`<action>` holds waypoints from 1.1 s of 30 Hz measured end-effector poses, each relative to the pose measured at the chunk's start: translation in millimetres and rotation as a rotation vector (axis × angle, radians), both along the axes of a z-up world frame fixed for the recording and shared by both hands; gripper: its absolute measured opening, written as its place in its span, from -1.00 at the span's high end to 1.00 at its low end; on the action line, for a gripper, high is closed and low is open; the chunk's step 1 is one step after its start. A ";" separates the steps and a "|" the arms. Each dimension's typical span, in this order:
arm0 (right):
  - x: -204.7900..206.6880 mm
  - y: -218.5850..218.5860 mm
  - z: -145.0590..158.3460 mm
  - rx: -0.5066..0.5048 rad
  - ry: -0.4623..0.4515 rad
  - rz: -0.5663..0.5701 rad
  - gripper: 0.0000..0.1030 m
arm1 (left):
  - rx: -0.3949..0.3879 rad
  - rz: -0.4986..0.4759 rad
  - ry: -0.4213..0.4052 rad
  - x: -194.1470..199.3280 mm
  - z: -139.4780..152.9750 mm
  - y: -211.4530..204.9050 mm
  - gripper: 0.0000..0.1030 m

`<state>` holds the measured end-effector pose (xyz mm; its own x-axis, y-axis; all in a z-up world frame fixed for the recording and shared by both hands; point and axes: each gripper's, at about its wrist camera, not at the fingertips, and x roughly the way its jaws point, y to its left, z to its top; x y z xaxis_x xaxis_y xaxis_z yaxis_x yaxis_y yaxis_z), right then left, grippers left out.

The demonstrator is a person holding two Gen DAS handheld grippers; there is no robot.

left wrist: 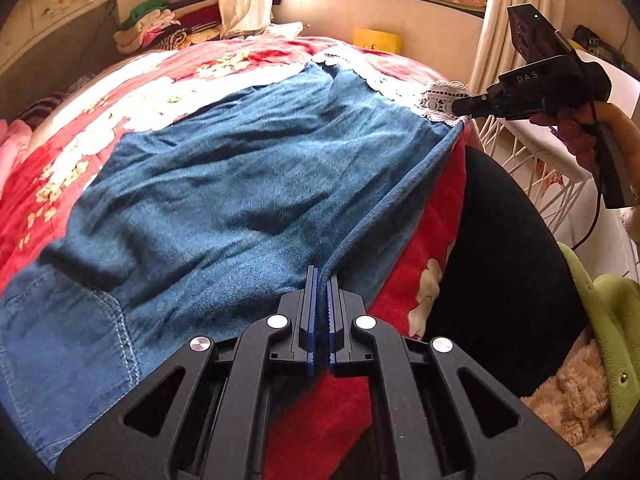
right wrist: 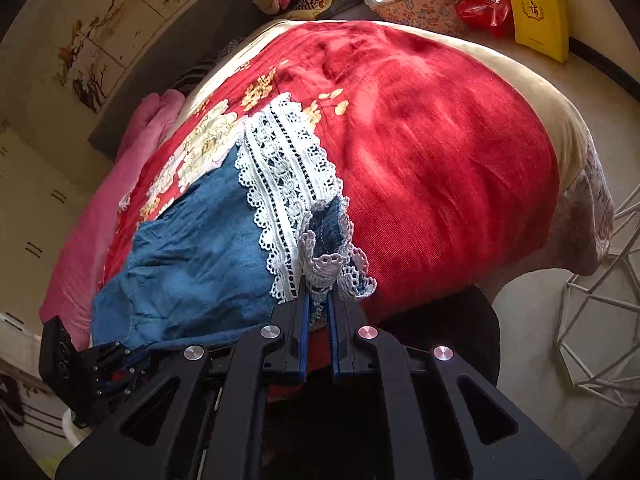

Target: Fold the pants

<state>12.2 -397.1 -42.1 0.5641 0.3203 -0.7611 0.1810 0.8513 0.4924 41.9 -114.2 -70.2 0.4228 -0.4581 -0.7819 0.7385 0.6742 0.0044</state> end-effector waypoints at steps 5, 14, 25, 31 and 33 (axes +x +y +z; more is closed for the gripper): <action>-4.7 -0.7 3.8 -0.037 0.000 0.026 0.71 | -0.029 0.008 0.024 1.0 -1.8 4.1 0.95; -16.6 -36.1 32.3 -0.039 -0.123 -0.047 0.05 | -0.122 0.022 0.015 -11.2 31.7 17.1 0.38; 99.9 -17.3 22.1 -0.098 -0.148 0.155 -0.20 | -0.093 0.207 0.013 108.9 67.2 32.5 -0.11; 151.0 -7.4 1.5 -0.077 -0.134 0.246 -0.20 | -0.037 0.215 0.094 158.9 39.0 32.9 -0.33; 161.3 -1.9 -3.7 -0.066 -0.123 0.277 -0.23 | -0.029 0.217 0.126 168.3 28.9 32.0 -0.33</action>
<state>173.5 -399.0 -45.8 0.5517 0.4268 -0.7166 -0.1198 0.8908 0.4383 210.2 -82.2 -41.3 0.4133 -0.3905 -0.8226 0.5703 0.8153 -0.1005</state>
